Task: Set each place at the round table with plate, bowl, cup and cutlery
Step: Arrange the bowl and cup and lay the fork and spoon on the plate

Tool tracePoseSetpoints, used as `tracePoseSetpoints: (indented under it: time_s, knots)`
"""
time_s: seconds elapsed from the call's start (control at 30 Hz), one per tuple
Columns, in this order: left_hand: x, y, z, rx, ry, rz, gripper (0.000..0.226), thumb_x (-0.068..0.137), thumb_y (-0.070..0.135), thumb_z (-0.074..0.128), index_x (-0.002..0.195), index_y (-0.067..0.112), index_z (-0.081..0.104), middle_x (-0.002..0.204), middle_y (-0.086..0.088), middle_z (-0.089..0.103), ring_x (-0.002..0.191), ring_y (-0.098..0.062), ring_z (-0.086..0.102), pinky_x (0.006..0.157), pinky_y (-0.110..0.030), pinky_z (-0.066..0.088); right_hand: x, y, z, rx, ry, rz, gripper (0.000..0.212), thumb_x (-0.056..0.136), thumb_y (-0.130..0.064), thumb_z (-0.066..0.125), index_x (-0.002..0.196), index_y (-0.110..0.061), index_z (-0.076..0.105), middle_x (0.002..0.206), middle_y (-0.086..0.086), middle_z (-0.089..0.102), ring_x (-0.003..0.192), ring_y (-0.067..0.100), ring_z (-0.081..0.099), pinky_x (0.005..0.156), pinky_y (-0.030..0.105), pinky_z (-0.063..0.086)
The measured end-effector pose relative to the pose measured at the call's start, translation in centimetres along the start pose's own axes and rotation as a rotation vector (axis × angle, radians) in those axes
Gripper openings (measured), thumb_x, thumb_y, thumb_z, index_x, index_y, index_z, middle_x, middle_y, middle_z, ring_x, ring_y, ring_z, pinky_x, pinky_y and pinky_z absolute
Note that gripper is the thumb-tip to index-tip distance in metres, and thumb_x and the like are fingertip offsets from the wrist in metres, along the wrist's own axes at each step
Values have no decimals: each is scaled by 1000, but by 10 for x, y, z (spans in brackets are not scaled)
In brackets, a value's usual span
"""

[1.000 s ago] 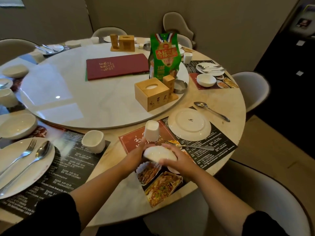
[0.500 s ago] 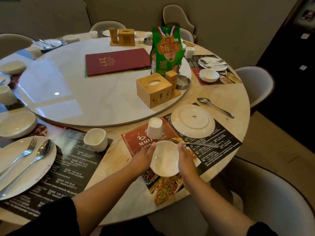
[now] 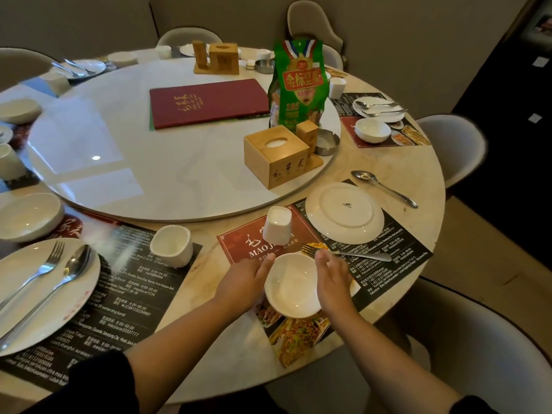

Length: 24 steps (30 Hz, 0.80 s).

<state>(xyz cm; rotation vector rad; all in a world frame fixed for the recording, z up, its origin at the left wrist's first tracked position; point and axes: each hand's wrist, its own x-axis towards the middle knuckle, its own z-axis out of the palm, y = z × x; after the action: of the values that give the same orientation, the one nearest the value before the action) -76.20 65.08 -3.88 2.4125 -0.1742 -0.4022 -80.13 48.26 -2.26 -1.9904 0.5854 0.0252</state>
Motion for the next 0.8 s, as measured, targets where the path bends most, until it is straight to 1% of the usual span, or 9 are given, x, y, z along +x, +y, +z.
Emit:
tracePoseSetpoints:
  time_s: [0.07, 0.1, 0.17, 0.23, 0.33, 0.43, 0.53, 0.63, 0.8]
  knots:
    - [4, -15, 0, 183, 152, 13, 64, 89, 68, 19, 120, 26, 56, 125, 3, 58, 117, -16, 52, 102, -39, 44, 12, -17, -3, -70, 92, -207, 47, 95, -41, 45, 137, -20, 40, 144, 4, 29, 135, 20, 23, 108, 41, 31]
    - [3, -23, -1, 260, 177, 2, 59, 92, 62, 24, 136, 28, 42, 144, 2, 42, 135, -20, 36, 113, -42, 30, 21, -28, -3, -111, 98, -316, 48, 94, -37, 49, 137, -19, 39, 143, 3, 30, 133, 18, 24, 104, 37, 33]
    - [1, -38, -3, 341, 107, -24, 65, 93, 60, 26, 150, 30, 13, 160, 3, 4, 147, -21, -2, 117, -45, 2, 42, -54, 2, -258, 32, -487, 51, 91, -29, 56, 138, -17, 39, 143, 4, 32, 131, 18, 26, 100, 31, 33]
    - [-4, -54, -1, 408, 49, -28, 79, 85, 72, 12, 150, 31, -6, 158, 3, -17, 143, -19, -22, 116, -45, -11, 63, -76, 18, -522, -90, -575, 57, 87, -28, 60, 138, -16, 38, 143, 4, 36, 132, 21, 28, 103, 33, 33]
    - [-8, -69, 3, 470, 38, -12, 99, 61, 81, -23, 145, 30, -21, 155, 1, -24, 138, -18, -29, 116, -45, -14, 85, -92, 44, -957, -230, -569, 62, 82, -30, 60, 137, -16, 38, 140, 6, 42, 128, 27, 36, 102, 40, 39]
    - [-9, -72, 3, 476, 26, 6, 94, 59, 78, -27, 140, 30, -28, 149, 3, -31, 137, -18, -31, 115, -44, -17, 92, -101, 58, -1227, -282, -537, 62, 78, -22, 67, 133, -13, 41, 133, 10, 45, 123, 29, 44, 96, 40, 43]
    - [-8, -72, 4, 470, 34, 21, 91, 62, 77, -24, 140, 30, -27, 147, 3, -33, 138, -18, -31, 115, -44, -18, 94, -110, 63, -1367, -300, -506, 63, 73, -14, 75, 129, -11, 45, 128, 11, 48, 118, 30, 50, 88, 37, 47]
    - [-8, -72, 4, 463, 44, 26, 89, 68, 74, -17, 144, 29, -23, 147, 4, -32, 138, -18, -31, 115, -44, -18, 99, -112, 59, -1242, -284, -478, 60, 66, -18, 80, 118, -13, 51, 118, 8, 55, 107, 28, 57, 77, 33, 47]
    - [-8, -72, 5, 468, 47, 25, 84, 70, 71, -16, 142, 28, -25, 148, 2, -32, 140, -19, -30, 116, -45, -16, 103, -103, 50, -188, -207, -232, 75, 60, -28, 87, 119, -19, 42, 116, 2, 49, 106, 21, 50, 82, 33, 50]
